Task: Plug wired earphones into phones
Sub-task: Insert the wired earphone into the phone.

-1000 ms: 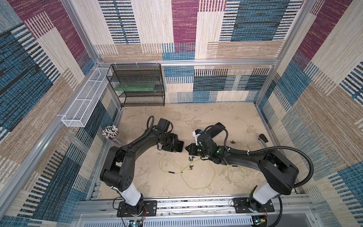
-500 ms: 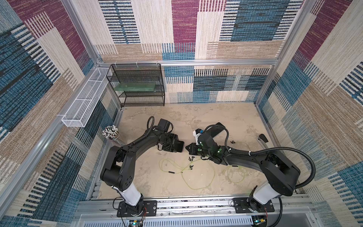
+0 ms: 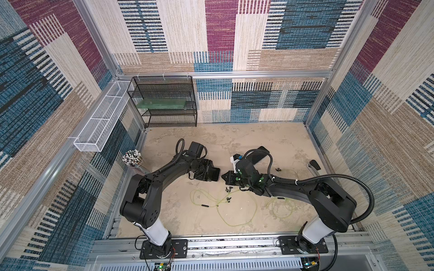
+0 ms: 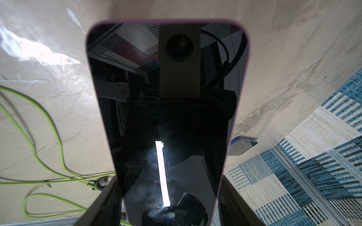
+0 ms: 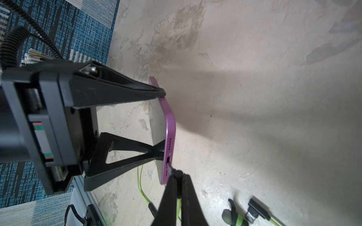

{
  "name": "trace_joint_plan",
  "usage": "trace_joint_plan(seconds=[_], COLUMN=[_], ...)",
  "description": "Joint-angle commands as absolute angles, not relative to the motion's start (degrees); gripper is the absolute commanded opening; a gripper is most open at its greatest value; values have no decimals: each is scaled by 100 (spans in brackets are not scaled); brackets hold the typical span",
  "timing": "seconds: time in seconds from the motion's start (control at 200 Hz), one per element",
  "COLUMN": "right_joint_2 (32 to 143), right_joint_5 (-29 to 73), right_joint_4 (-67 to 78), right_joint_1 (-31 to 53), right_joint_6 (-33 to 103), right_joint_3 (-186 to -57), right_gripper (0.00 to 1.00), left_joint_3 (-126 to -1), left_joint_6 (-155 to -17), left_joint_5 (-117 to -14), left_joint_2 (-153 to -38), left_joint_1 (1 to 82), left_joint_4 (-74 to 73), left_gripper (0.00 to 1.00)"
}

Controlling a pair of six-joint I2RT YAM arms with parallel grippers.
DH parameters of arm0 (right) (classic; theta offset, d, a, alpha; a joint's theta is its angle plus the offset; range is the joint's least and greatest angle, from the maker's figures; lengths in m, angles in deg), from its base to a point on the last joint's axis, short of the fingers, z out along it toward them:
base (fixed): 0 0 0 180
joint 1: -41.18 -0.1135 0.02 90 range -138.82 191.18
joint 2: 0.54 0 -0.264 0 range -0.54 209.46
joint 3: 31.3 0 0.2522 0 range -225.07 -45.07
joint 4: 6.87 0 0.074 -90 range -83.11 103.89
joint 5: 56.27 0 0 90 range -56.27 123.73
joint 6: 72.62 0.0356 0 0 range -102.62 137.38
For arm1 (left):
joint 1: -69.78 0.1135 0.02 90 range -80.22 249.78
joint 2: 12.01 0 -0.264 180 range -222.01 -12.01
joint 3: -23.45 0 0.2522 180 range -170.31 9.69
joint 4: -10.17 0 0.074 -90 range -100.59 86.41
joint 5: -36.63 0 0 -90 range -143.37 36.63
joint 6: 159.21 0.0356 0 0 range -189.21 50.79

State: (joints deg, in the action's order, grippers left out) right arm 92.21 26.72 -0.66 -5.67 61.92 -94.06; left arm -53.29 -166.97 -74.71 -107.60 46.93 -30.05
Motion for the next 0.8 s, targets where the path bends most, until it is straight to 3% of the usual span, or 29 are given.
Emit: trace_joint_plan(seconds=[0.0, 0.796], right_joint_2=[9235, 9342], right_joint_5=[2722, 2869], right_joint_4=[-225, -98], right_joint_1=[-567, -545], right_joint_6=[6208, 6309], right_joint_3=[-9455, -9577], right_gripper=[0, 0], left_joint_3=[-5315, -5297], left_joint_6=[-16853, -16958], left_joint_5=[-7657, -7692], left_joint_2=[-10753, -10727], left_joint_1=[4676, 4623], left_joint_4=[-2919, -2848], left_gripper=[0, 0])
